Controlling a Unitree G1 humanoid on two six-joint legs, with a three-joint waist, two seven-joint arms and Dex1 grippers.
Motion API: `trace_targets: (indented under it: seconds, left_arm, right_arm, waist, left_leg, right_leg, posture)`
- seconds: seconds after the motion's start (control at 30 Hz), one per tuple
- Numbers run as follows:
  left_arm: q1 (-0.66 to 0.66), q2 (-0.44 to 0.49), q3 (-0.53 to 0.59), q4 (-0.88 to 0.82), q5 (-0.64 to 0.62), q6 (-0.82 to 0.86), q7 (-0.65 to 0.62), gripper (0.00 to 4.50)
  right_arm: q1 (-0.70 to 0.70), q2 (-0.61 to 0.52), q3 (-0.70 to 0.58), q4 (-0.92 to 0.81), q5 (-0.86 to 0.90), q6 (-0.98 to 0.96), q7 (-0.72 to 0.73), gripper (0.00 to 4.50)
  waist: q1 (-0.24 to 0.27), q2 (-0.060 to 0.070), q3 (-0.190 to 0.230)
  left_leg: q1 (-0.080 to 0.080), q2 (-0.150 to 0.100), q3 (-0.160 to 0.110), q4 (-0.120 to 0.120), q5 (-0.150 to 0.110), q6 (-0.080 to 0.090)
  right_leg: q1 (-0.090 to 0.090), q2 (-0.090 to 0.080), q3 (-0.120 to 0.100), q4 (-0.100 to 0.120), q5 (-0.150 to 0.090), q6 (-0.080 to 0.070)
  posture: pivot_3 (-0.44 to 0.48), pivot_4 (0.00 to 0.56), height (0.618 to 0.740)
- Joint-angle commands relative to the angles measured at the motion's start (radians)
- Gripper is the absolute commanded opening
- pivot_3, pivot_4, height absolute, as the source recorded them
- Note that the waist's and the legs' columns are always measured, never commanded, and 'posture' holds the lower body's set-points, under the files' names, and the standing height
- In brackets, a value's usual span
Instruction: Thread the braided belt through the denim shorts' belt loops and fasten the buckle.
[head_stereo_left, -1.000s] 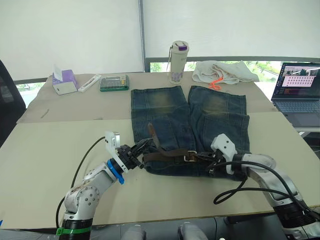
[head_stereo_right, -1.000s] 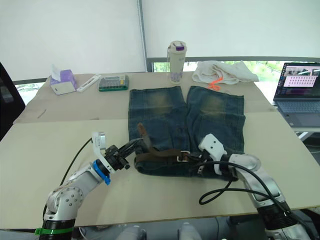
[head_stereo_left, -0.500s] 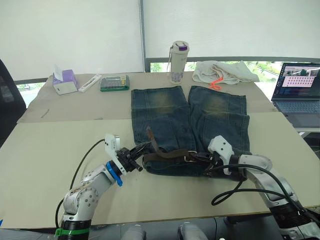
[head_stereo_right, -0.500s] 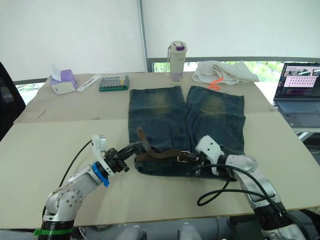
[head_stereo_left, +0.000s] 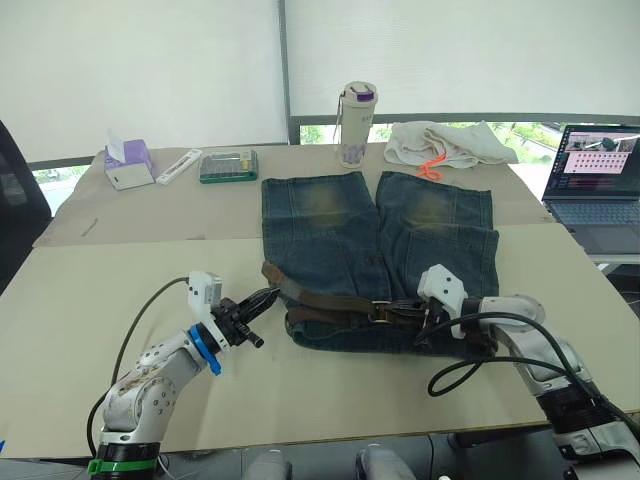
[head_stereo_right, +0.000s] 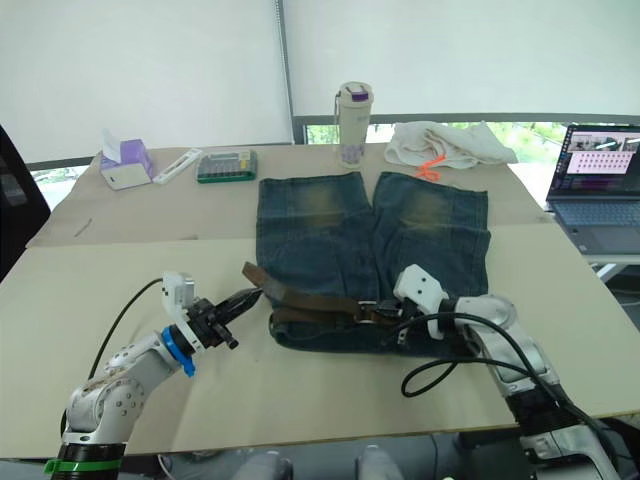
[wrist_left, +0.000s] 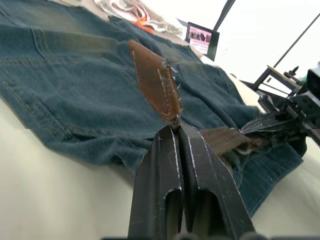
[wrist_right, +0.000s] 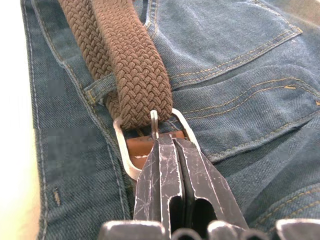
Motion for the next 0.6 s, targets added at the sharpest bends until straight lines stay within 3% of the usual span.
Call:
trace_targets:
  seconds: [0.03, 0.6]
  left_arm:
    - [-0.003, -0.009, 0.009, -0.027, 0.006, -0.027, 0.006, 0.00]
    - [0.031, -0.014, 0.019, -0.041, 0.026, -0.042, 0.033, 0.00]
  right_arm:
    - [-0.020, 0.004, 0.019, 0.005, -0.002, -0.027, 0.047, 0.03]
    - [-0.110, 0.090, 0.018, 0.103, 0.011, -0.058, 0.100, 0.03]
  waist:
    - [0.000, 0.000, 0.000]
    - [-0.005, 0.000, 0.000]
  left_leg:
    - [0.000, 0.000, 0.000, 0.000, 0.000, 0.000]
    - [0.001, 0.000, 0.000, 0.000, 0.000, 0.000]
  right_leg:
    - [0.000, 0.000, 0.000, 0.000, 0.000, 0.000]
    - [0.000, 0.000, 0.000, 0.001, 0.001, -0.001]
  posture:
    - [0.000, 0.150, 0.740]
    - [0.000, 0.150, 0.740]
